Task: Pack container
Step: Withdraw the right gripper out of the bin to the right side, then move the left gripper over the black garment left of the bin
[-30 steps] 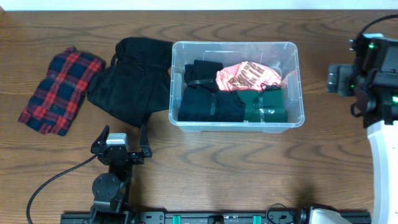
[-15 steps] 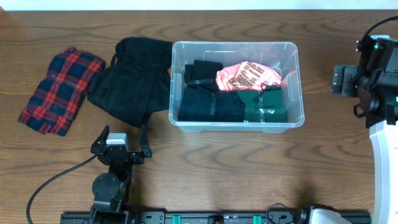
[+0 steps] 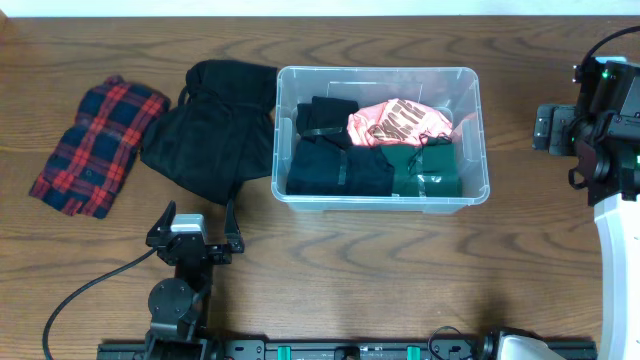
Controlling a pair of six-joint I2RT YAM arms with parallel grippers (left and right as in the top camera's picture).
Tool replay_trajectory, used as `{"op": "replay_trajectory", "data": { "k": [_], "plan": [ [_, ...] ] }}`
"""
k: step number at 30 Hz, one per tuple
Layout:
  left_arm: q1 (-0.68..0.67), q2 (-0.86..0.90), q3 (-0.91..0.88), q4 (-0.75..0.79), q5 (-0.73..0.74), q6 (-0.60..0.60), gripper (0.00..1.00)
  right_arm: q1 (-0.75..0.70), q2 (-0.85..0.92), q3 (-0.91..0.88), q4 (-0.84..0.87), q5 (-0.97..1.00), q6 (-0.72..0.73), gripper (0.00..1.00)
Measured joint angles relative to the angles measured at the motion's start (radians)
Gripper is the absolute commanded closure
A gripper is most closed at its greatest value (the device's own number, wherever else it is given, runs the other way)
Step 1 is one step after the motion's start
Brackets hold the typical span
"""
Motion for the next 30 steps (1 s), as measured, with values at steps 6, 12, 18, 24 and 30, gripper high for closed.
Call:
{"op": "replay_trajectory", "data": {
  "k": [6, 12, 18, 24, 30],
  "plan": [
    [0.000, 0.000, 0.000, 0.000, 0.000, 0.000, 0.02, 0.000, 0.000, 0.000, 0.000, 0.000, 0.000, 0.01],
    [0.000, 0.000, 0.000, 0.000, 0.000, 0.000, 0.02, 0.000, 0.000, 0.000, 0.000, 0.000, 0.000, 0.01],
    [0.000, 0.000, 0.000, 0.009, 0.005, 0.000, 0.02, 0.000, 0.000, 0.000, 0.000, 0.000, 0.000, 0.01],
    [0.000, 0.006, 0.015, -0.002, 0.067, 0.000, 0.02, 0.000, 0.000, 0.000, 0.000, 0.000, 0.000, 0.01],
    [0.000, 0.193, 0.275, -0.095, 0.096, 0.000, 0.02, 0.000, 0.000, 0.000, -0.003, 0.000, 0.000, 0.01]
  ]
}}
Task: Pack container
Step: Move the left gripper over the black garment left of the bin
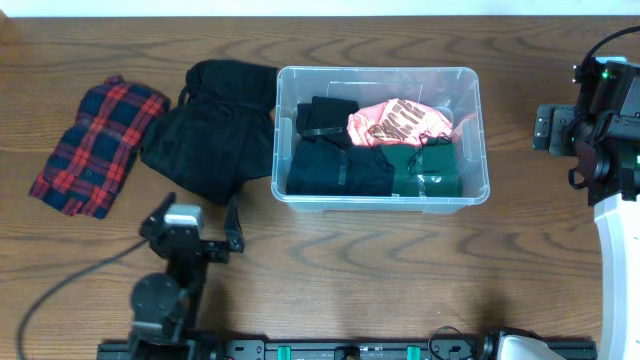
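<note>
A clear plastic container [380,198] stands at the table's middle, holding folded black clothes [335,160], a pink garment [400,122] and a green one [430,170]. Left of it a black garment [210,130] lies crumpled on the table, and further left a red and blue plaid shirt [98,145]. My left gripper [197,205] is open, its fingers spread just in front of the black garment's near edge, holding nothing. My right gripper [548,128] stays at the far right, apart from the container; its fingers cannot be made out.
The wooden table's near edge carries a black rail [350,350] with the arm bases. A black cable [70,290] runs from the left arm toward the front left corner. The right arm's white link [615,260] stands at the right edge.
My left gripper has shifted a little to the left and toward the black garment, still open. The right arm, the container and the clothes have not moved.
</note>
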Controlling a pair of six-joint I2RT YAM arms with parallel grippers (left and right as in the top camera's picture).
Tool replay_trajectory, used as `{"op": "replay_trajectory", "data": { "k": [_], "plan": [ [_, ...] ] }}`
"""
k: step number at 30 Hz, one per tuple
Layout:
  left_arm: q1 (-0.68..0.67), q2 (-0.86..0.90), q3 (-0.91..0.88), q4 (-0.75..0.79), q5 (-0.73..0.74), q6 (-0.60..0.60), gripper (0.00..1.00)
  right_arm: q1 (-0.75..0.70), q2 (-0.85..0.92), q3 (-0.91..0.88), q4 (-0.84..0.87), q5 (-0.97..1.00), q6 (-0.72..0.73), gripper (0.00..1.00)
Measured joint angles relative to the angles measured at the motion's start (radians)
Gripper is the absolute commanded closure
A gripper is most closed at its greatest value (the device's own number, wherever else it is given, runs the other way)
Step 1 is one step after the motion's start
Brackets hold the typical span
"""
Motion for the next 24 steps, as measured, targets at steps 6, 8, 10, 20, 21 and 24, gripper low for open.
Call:
{"op": "replay_trajectory", "data": {
  "k": [6, 8, 10, 20, 21, 24],
  "plan": [
    [0.000, 0.449, 0.461, -0.302, 0.007, 0.016, 0.02, 0.000, 0.000, 0.000, -0.001, 0.000, 0.003, 0.01],
    [0.000, 0.651, 0.661, -0.499, 0.006, 0.042, 0.02, 0.000, 0.000, 0.000, -0.001, 0.000, 0.003, 0.01],
    [0.000, 0.820, 0.829, -0.650, 0.007, 0.053, 0.02, 0.000, 0.000, 0.000, -0.001, 0.000, 0.003, 0.01],
    [0.000, 1.355, 1.227, -0.843, 0.010, 0.075, 0.12, 0.000, 0.000, 0.000, -0.001, 0.000, 0.003, 0.01],
    [0.000, 1.379, 1.227, -0.845, 0.010, 0.074, 0.18, 0.000, 0.000, 0.000, -0.001, 0.000, 0.003, 0.01],
    [0.000, 1.441, 1.227, -0.845, 0.014, 0.072, 0.49, 0.000, 0.000, 0.000, -0.001, 0.000, 0.003, 0.01]
  ]
}}
